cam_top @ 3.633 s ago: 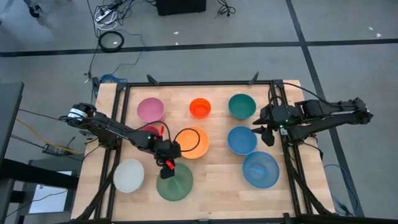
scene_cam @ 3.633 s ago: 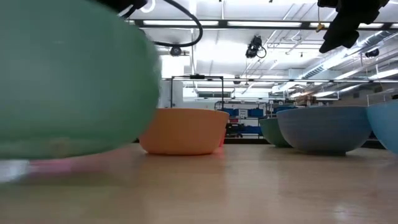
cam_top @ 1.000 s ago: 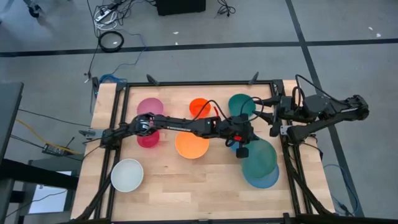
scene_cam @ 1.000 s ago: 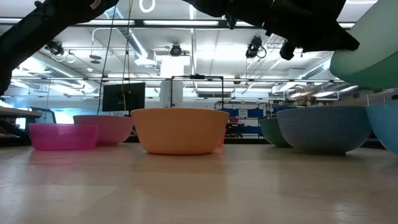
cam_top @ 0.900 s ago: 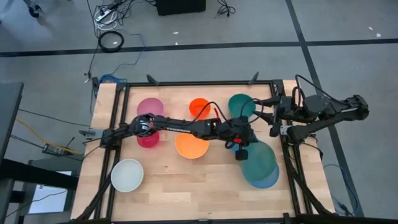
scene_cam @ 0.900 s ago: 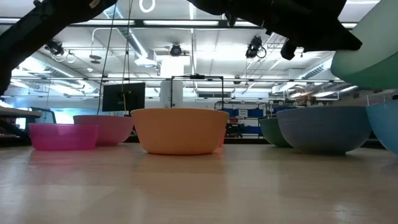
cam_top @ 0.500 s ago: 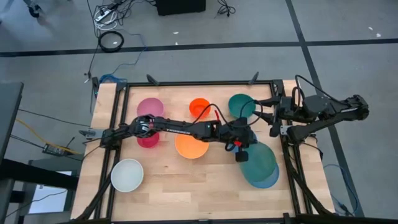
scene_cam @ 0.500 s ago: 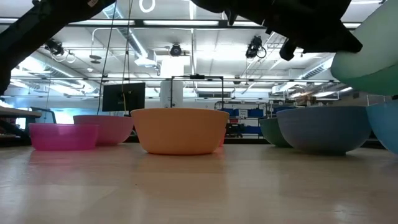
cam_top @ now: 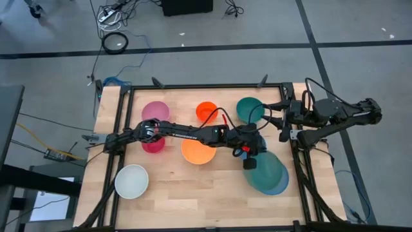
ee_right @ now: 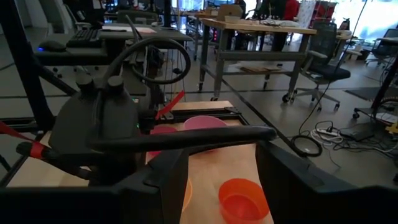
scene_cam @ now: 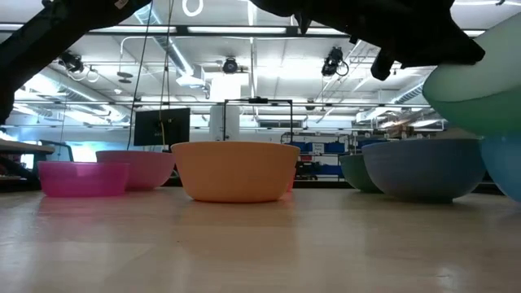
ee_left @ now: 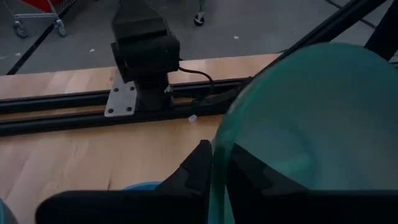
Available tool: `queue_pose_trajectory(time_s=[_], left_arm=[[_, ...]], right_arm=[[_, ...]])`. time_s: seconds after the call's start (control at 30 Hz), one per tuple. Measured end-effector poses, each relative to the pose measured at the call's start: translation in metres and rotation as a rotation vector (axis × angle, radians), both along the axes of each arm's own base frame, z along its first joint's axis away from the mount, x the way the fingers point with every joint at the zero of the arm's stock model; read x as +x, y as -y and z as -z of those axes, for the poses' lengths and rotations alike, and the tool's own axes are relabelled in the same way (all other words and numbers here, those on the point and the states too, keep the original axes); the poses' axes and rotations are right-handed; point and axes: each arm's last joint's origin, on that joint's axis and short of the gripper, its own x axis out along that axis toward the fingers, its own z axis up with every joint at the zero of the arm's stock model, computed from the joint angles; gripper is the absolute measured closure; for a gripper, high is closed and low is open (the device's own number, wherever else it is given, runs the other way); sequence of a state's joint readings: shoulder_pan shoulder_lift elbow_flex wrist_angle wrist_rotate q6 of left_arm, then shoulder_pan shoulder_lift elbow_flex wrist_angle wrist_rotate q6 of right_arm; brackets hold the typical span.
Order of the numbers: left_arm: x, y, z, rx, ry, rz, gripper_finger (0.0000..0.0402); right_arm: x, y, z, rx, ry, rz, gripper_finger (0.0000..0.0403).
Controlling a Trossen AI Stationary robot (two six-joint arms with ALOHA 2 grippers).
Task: Nest bowls inside each other
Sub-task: Stack the green bowl into the light blue bowl
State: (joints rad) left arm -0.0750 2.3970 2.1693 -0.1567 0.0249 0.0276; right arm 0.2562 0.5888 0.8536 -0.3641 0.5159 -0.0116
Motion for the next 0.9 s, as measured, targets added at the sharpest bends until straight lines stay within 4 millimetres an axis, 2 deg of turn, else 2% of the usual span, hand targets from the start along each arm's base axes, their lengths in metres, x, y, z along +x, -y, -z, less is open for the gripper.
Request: queue_pose_trajectory(time_s=[0.53,0.9], left_arm=[[-0.0003,0.0041,-0.0006,-0.046,0.0,0.031,0.0351],[0.0002,0.0045,-0.0022,-0.072,0.012,0.025,0.0275]], right_arm=[[-0.0001,-0.0001,0.0006,-0.001,-0.006,-0.004,0.0227],[0.0,-0.0003,0.0007,-0.002,-0.008,-0.011,0.0226]])
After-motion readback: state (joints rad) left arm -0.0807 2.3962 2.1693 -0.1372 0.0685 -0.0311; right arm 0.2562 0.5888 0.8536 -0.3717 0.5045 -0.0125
